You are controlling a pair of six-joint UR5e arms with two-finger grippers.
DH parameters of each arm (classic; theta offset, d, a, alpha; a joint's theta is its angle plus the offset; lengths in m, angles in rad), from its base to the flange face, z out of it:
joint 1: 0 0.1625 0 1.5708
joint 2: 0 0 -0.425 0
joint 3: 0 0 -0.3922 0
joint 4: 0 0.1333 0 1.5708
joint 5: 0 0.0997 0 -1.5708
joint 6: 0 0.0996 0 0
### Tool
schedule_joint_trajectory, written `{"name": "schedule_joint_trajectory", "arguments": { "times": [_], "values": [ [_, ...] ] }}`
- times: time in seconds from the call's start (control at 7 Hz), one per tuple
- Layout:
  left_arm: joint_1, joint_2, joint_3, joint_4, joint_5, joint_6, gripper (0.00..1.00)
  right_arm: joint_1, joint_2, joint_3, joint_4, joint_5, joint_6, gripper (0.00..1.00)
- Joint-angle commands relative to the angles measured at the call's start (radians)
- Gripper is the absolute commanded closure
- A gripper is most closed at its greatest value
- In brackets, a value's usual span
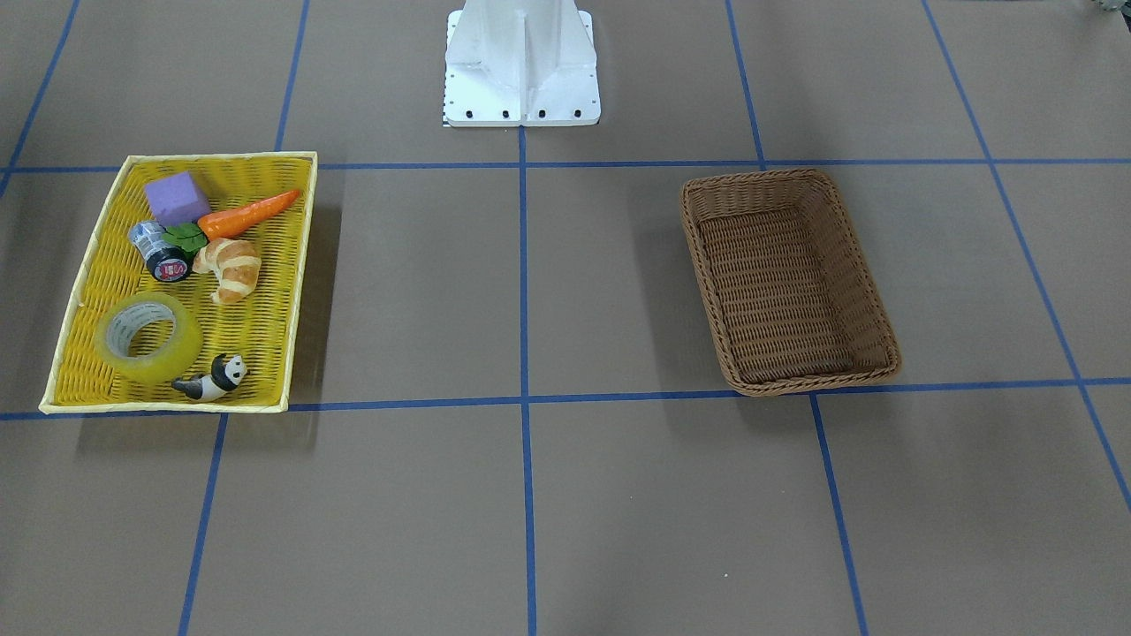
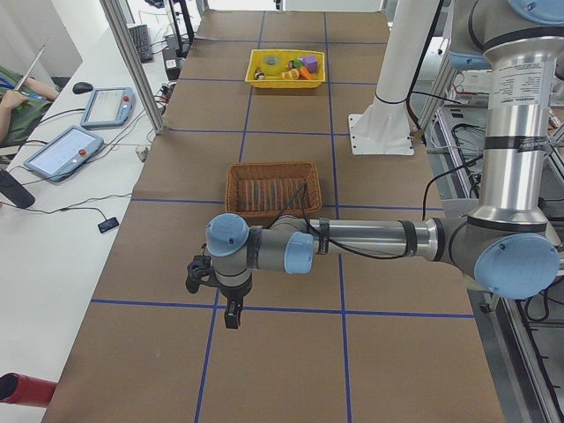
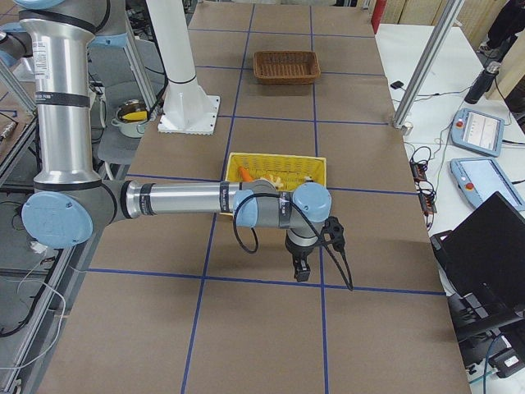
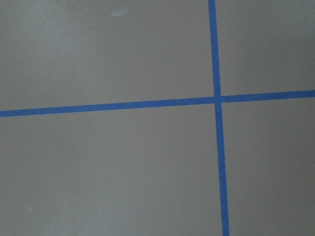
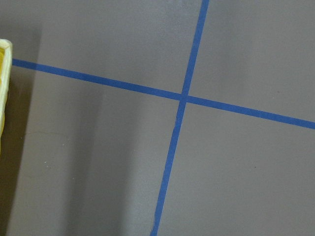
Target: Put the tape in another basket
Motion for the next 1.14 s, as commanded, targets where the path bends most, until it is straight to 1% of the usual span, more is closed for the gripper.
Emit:
{"name": "schedule_joint_trajectory", "arguments": {
  "times": [0.0,0.71,1.0],
  "values": [
    [0.000,0.000,-0.004,0.000,0.000,0.000,0.02,0.000,-0.001,0.003,0.002,0.002,0.000,0.00],
    [0.000,0.000,-0.006,0.000,0.000,0.000,0.02,0.000,-0.001,0.009,0.002,0.002,0.000,0.00],
    [0.000,0.000,-0.006,-0.018,0.001,-0.001,0.02,0.000,-0.001,0.011,0.002,0.001,0.000,0.00]
  ]
}}
